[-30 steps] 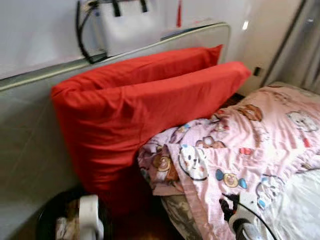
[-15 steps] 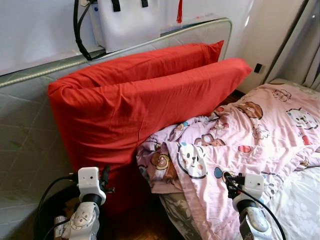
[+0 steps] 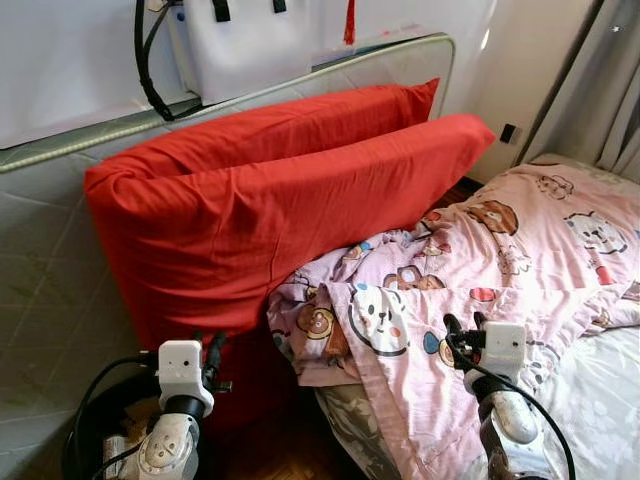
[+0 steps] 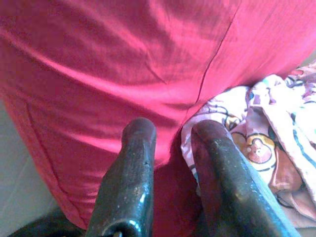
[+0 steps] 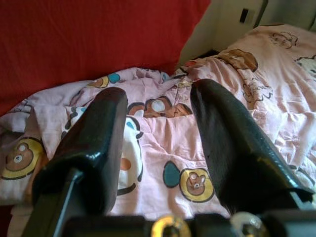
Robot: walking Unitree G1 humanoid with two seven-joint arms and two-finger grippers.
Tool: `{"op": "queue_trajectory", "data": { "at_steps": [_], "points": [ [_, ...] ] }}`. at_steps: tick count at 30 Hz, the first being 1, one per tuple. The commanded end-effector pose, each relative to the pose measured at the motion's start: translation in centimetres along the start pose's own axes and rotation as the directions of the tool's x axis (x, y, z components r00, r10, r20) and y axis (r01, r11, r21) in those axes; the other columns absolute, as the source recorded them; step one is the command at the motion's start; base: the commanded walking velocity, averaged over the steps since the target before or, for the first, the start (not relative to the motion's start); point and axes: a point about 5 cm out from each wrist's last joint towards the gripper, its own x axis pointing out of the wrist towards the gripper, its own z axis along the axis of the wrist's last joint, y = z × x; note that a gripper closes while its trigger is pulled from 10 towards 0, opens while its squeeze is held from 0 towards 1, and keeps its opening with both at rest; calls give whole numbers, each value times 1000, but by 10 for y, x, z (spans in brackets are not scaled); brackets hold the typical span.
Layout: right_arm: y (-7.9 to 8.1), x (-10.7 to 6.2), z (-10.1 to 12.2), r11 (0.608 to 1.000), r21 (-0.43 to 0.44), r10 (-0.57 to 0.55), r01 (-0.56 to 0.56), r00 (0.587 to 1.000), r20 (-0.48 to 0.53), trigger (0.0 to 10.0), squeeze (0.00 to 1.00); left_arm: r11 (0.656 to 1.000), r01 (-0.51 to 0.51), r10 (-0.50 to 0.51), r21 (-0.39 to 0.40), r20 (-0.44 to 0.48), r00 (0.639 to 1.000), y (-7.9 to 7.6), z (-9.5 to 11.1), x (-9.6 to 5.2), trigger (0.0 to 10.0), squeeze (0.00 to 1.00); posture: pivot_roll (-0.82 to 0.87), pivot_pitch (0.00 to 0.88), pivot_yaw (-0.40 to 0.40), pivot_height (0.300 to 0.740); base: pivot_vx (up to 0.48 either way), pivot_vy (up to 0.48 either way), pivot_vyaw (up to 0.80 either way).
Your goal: Clean up the room
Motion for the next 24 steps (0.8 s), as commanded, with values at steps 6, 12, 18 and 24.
{"op": "queue_trajectory", "data": {
  "at_steps": [6,12,18,24],
  "points": [
    [2,-2,1,1000,23,-17,17,1000,15,10000,0,1000,-6,6,-2,-3,1000,0,5,-4,10000,0,82,42,-30,697,0,0,0],
    [15,-7,-1,998,57,11,-12,1000,20,10000,0,999,-32,32,-4,9,999,3,10,-17,10000,0,123,85,-59,697,0,0,0],
    [24,-10,-5,998,41,48,-48,999,-10,10000,0,999,-49,49,-3,12,999,4,20,-25,10000,0,108,126,-34,678,0,0,0],
    [23,-16,-7,997,75,5,-5,1000,0,10000,0,1000,-30,30,5,-5,1000,4,20,-21,10000,0,94,113,-19,659,0,0,0]
  ]
}}
